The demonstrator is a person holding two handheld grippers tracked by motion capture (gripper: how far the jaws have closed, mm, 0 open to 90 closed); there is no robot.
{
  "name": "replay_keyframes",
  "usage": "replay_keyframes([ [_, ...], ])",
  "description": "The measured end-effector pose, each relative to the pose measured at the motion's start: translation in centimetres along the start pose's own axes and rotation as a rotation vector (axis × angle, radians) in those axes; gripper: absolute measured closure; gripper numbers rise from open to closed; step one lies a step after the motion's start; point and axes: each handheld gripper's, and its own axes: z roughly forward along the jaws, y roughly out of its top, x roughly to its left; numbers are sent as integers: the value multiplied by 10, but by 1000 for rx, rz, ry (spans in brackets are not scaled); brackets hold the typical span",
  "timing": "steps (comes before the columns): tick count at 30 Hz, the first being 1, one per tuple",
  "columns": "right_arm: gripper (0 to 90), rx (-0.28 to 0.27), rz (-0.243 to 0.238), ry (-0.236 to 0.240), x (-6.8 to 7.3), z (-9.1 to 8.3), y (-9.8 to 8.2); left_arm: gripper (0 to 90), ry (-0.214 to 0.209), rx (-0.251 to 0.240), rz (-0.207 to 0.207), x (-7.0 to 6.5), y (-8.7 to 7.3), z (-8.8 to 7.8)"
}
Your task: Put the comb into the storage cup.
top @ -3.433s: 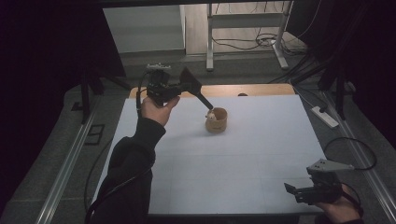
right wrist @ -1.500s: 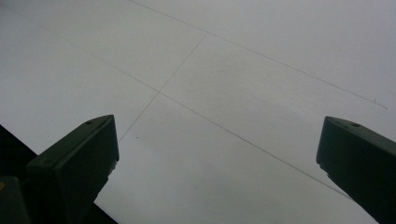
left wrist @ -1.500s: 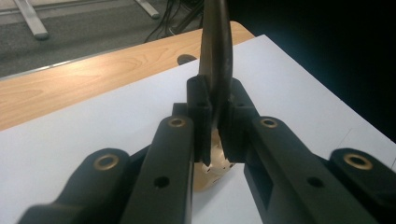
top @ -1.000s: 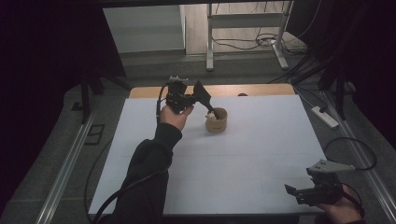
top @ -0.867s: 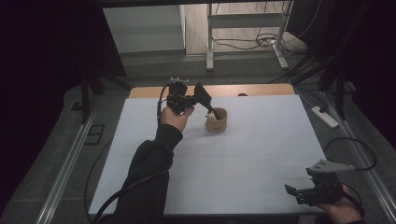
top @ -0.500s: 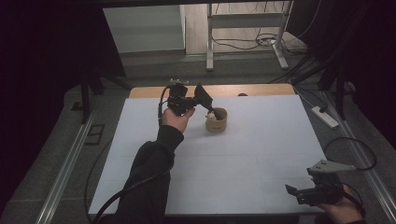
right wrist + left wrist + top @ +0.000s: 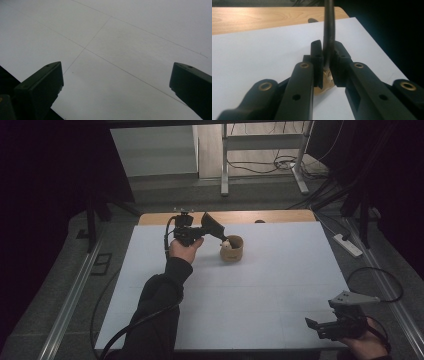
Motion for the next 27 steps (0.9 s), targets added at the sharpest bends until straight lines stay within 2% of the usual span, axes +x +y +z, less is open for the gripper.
replay_keyframes([
  [8,0,-1,0,-2,0,0,0,695,30,-26,12,-1,0,-3],
  [10,0,1,0,-2,0,0,0,639,36,-33,20,-1,0,-3],
  [16,0,2,-3,-1,1,0,0,527,96,-36,97,-8,0,-6],
  [27,0,1,4,-6,0,0,0,309,171,-75,164,-13,1,-16],
])
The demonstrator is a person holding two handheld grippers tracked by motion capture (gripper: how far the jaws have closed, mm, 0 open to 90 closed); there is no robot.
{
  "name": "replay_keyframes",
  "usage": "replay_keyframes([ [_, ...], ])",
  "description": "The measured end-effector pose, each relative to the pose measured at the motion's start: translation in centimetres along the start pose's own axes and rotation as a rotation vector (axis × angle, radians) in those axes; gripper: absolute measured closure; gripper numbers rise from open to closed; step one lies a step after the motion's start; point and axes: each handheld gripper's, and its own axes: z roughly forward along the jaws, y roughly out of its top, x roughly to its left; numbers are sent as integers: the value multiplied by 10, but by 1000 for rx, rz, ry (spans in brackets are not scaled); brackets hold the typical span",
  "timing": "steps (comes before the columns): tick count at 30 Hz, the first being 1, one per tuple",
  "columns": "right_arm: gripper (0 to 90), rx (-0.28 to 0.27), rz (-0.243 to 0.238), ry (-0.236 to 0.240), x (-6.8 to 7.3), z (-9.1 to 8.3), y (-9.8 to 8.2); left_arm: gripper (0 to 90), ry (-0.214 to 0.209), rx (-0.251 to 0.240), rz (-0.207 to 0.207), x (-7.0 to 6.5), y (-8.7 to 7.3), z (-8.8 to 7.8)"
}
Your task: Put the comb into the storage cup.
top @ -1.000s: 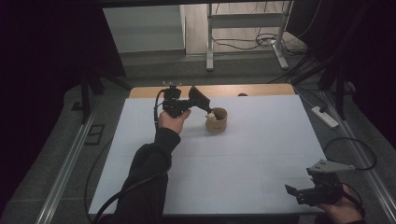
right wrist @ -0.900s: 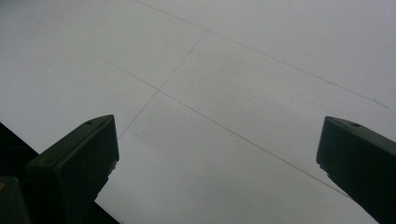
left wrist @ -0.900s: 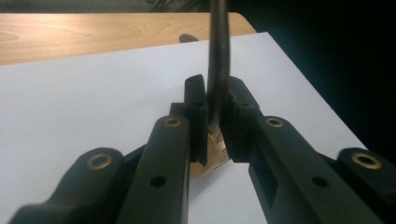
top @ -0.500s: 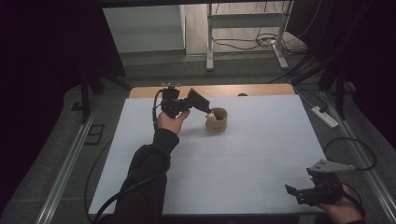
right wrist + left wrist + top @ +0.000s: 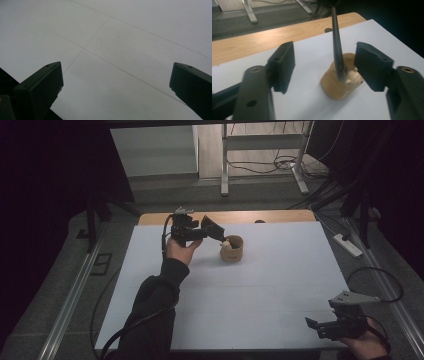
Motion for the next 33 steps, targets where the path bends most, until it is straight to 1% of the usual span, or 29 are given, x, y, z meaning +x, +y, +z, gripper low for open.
replay_keyframes([
  [3,0,2,-1,0,0,0,0,281,16,-8,17,-1,0,-4],
  [6,0,3,-1,0,0,0,0,210,34,-12,36,-2,0,-8],
  [7,0,3,-1,0,0,0,0,210,39,-16,39,-2,-1,-9],
  [8,0,4,-1,3,0,0,0,173,42,-16,43,-2,-1,-10],
  [9,0,4,-1,3,0,0,0,173,42,-17,46,-3,-2,-11],
  [10,0,3,-3,3,0,0,0,128,40,-18,51,-3,-2,-12],
  [11,0,3,-3,3,0,0,0,128,44,-22,56,-4,-2,-13],
  [13,0,2,-4,3,0,0,0,94,33,-23,63,-5,-2,-16],
  [16,0,0,-3,3,0,0,0,61,15,-10,80,-7,-3,-20],
  [21,0,-6,-5,-4,1,-1,0,28,10,-3,95,-6,-6,-28],
  [26,0,-10,-4,-5,1,-1,0,9,21,1,109,-6,-10,-32],
  [30,0,-11,-4,-7,1,-1,0,2,29,9,138,-7,-15,-34],
  [33,0,-9,-4,-9,1,-1,0,0,31,9,144,-7,-17,-35],
])
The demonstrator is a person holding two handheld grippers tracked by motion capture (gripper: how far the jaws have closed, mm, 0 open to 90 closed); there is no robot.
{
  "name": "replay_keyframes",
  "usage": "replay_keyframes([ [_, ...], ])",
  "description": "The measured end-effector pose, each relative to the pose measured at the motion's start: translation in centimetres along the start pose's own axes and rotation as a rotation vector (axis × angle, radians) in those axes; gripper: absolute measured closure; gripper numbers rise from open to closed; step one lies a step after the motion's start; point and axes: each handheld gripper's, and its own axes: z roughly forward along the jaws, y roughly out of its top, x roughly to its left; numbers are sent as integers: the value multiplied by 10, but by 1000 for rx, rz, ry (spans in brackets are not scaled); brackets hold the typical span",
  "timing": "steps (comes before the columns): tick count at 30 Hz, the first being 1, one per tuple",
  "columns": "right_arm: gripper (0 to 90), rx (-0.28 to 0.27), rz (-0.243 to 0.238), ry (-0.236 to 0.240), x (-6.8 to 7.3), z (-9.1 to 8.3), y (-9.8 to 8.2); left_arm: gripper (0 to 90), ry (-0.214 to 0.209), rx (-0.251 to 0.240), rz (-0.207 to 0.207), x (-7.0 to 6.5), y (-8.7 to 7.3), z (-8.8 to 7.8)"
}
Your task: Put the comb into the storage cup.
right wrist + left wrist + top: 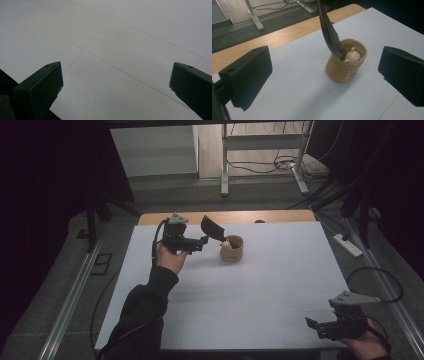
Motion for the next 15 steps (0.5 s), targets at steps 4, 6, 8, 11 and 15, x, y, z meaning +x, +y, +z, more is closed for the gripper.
replay_keyframes([
  [4,0,-6,2,0,0,0,0,0,-2,-5,-1,0,-2,-3],
  [6,0,-6,1,1,0,0,0,0,-4,-6,1,0,-3,-5],
  [8,0,-7,1,0,0,0,0,0,-5,-8,2,-1,-3,-6],
  [11,0,-7,-1,0,0,0,0,0,-7,-9,5,-2,-4,-9],
  [15,0,-12,-1,-3,0,-1,0,0,-10,-8,9,-4,-7,-12],
])
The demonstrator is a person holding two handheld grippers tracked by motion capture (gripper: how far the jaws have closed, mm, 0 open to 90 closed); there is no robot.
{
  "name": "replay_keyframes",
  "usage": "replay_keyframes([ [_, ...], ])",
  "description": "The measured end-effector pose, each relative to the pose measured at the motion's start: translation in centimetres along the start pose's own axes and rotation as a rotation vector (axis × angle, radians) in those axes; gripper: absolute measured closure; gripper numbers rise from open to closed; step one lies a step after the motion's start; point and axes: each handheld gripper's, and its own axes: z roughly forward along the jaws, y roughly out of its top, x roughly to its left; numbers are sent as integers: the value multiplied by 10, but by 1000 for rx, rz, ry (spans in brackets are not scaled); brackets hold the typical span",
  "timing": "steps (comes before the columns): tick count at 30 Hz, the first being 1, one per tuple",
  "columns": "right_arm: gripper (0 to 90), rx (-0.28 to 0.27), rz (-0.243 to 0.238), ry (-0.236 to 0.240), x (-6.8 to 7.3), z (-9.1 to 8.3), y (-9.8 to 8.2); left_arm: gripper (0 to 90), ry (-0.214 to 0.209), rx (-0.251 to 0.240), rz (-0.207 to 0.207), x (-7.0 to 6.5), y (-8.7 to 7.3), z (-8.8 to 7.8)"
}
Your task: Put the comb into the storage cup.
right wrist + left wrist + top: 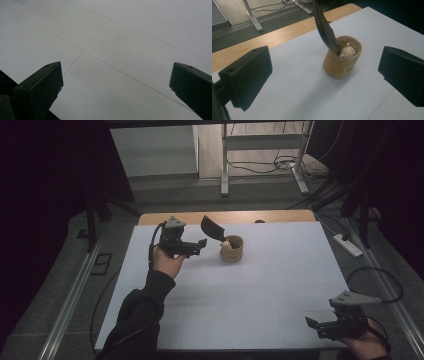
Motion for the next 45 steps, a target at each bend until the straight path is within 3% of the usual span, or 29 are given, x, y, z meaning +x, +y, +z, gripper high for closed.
replay_keyframes([
  [22,0,-5,4,-9,0,0,0,0,-65,-20,-29,-5,-24,-17],
  [45,0,-7,3,-10,0,0,0,0,-55,1,-50,-11,-64,-40],
])
